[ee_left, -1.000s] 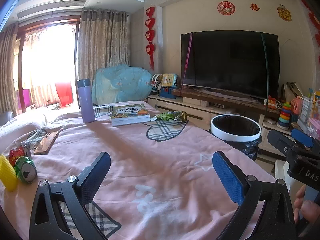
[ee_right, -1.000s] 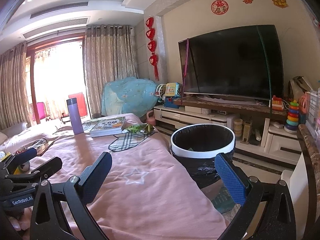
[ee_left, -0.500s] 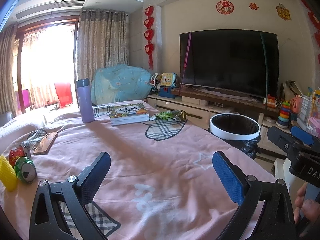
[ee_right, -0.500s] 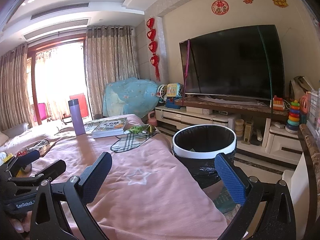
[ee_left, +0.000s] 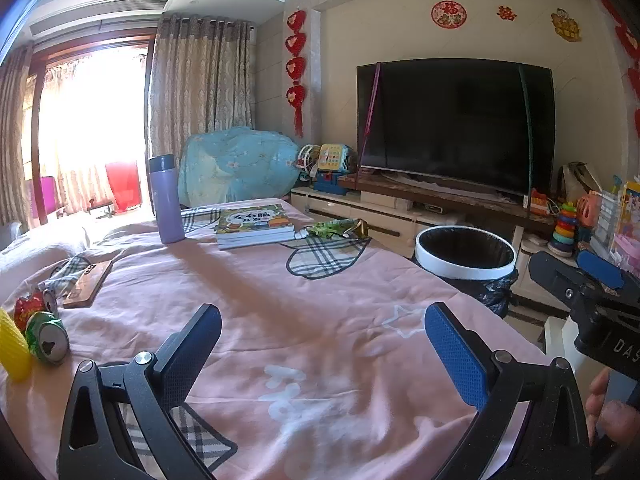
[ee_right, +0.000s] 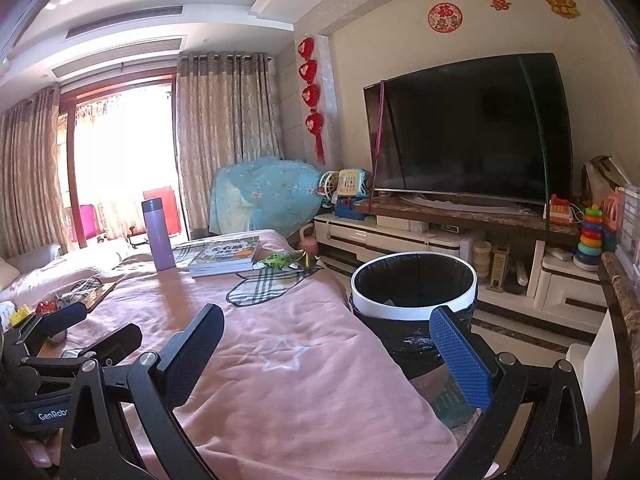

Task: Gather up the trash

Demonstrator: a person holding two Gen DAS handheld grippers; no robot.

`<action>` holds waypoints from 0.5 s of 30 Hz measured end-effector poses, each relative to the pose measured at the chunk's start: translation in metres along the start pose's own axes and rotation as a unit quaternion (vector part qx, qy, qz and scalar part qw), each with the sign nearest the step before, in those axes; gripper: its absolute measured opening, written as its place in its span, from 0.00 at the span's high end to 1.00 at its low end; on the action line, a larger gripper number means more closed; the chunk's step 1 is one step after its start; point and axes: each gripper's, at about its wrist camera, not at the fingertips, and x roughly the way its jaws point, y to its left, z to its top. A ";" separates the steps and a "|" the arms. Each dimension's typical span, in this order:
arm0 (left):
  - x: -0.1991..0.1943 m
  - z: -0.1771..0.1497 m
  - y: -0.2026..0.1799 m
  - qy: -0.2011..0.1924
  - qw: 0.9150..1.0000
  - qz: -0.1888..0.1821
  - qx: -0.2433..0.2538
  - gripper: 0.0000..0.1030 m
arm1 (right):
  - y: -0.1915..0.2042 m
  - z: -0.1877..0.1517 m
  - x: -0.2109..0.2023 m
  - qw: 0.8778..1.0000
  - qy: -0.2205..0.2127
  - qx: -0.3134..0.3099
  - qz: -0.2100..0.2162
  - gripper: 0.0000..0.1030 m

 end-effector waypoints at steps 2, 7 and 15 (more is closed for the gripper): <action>0.001 0.000 0.000 0.002 1.000 -0.001 0.000 0.01 | 0.000 0.000 0.000 1.000 0.001 0.002 0.002 0.00; 0.001 0.001 0.000 0.005 1.000 -0.005 -0.002 0.01 | 0.001 0.000 0.000 1.000 0.002 0.002 0.005 0.00; 0.004 0.002 -0.001 0.010 1.000 -0.005 0.001 0.01 | 0.000 -0.001 0.002 1.000 0.006 0.010 0.002 0.00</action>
